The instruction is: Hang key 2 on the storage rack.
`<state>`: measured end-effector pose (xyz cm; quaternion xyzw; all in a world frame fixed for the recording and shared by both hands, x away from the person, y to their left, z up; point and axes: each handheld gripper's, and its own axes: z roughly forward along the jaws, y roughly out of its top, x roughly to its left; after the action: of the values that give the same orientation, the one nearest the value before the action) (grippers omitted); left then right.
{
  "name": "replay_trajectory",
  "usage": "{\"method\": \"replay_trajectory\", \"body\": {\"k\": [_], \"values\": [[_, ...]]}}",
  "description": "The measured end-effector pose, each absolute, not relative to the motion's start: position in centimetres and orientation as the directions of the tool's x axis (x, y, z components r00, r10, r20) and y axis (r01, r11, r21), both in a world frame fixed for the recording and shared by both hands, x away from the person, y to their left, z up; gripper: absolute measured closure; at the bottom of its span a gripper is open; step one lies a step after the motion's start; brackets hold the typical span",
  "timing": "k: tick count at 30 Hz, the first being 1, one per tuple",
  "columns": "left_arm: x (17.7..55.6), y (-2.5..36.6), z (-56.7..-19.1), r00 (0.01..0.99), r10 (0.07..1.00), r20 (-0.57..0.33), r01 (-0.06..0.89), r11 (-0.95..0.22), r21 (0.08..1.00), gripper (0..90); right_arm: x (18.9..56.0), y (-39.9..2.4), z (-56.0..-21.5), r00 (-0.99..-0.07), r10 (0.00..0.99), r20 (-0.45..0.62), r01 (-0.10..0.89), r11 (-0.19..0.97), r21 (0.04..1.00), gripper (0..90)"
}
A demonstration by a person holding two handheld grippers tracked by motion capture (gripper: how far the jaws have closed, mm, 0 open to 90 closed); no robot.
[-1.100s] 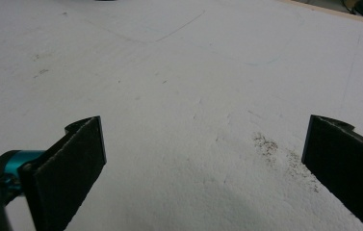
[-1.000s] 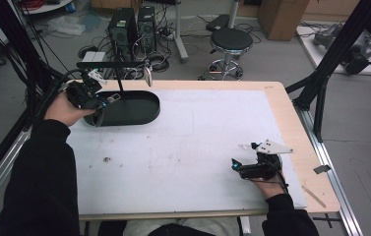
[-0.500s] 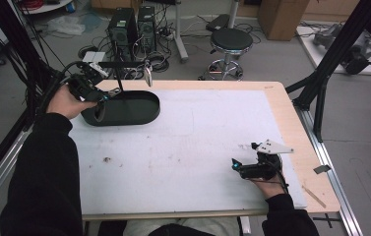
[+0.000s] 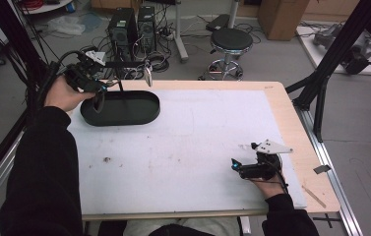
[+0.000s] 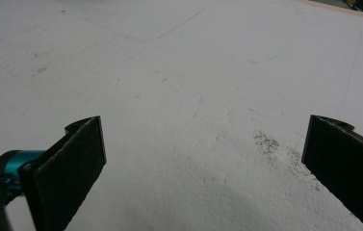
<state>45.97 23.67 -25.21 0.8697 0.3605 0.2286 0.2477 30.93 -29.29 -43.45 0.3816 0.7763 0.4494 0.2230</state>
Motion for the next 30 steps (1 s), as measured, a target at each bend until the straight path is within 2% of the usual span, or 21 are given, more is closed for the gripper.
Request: {"method": "replay_trajectory", "body": {"k": [13,18,22,30], "values": [[48.3,22.3,-23.0,0.581,0.789,0.201,0.563,-0.567,0.601,82.2,30.9,-29.4,-43.5,-0.598,0.801,0.006,0.405,0.296,0.865,0.8],[49.1,21.9,-23.5,0.568,0.794,0.216,0.570,-0.569,0.594,82.2,30.8,-29.6,-43.4,-0.592,0.806,0.008,0.406,0.290,0.867,0.8],[49.6,21.6,-24.1,0.560,0.806,0.194,0.585,-0.550,0.596,82.1,30.6,-29.7,-43.3,-0.593,0.805,0.004,0.402,0.292,0.868,0.8],[50.3,20.9,-25.2,0.546,0.806,0.228,0.606,-0.568,0.558,82.0,30.6,-29.9,-43.3,-0.590,0.807,0.005,0.398,0.285,0.872,0.8]]}}
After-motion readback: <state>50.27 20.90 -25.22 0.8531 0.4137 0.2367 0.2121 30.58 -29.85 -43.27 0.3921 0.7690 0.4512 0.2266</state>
